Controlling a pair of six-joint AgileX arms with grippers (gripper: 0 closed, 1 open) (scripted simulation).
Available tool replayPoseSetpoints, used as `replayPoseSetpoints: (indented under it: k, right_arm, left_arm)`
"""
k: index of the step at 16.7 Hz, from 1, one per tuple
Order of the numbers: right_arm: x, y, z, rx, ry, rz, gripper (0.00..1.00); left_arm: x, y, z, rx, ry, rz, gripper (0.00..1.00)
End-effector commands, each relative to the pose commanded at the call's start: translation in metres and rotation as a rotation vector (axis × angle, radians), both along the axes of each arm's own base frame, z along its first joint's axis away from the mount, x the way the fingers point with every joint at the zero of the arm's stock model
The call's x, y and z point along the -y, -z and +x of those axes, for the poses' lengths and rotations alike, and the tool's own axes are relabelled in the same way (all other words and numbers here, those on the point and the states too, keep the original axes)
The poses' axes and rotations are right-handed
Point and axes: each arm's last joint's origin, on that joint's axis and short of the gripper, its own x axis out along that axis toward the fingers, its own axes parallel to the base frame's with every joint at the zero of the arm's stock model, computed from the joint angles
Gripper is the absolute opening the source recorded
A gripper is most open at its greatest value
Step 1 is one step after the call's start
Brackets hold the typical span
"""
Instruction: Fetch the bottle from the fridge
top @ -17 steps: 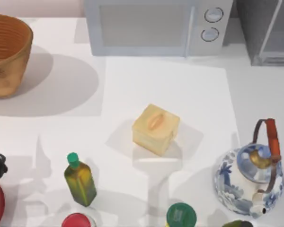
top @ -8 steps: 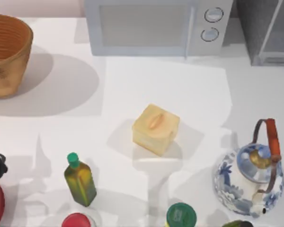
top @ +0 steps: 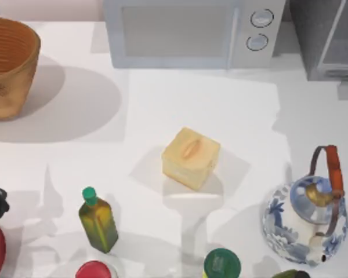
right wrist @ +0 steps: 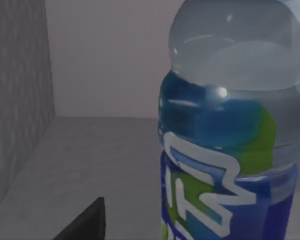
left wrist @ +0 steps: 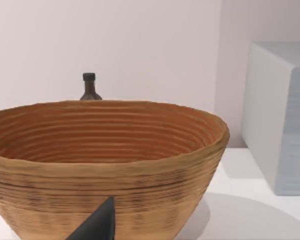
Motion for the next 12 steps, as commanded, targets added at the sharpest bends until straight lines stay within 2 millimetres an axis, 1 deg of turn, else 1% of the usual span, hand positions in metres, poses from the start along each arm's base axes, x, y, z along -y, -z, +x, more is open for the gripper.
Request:
replayPoseSetpoints:
  k: [4, 6, 8, 12]
  right_arm:
    - [0.002, -0.001, -0.001, 0.002, 0.003, -0.001, 1.0]
    - [0.001, 0.001, 0.003, -0.002, 0.001, 0.0, 1.0]
    - [0.002, 0.002, 0.015, -0.004, 0.0, 0.001, 1.0]
    - [0.002, 0.0, 0.05, 0.006, 0.0, -0.001, 1.0]
  left_arm:
    - [0.0, 0.0, 0.0, 0.0, 0.0, 0.0, 1.0]
    - [0.0, 0.0, 0.0, 0.0, 0.0, 0.0, 1.0]
    - [0.0, 0.0, 0.0, 0.0, 0.0, 0.0, 1.0]
    - [0.0, 0.0, 0.0, 0.0, 0.0, 0.0, 1.0]
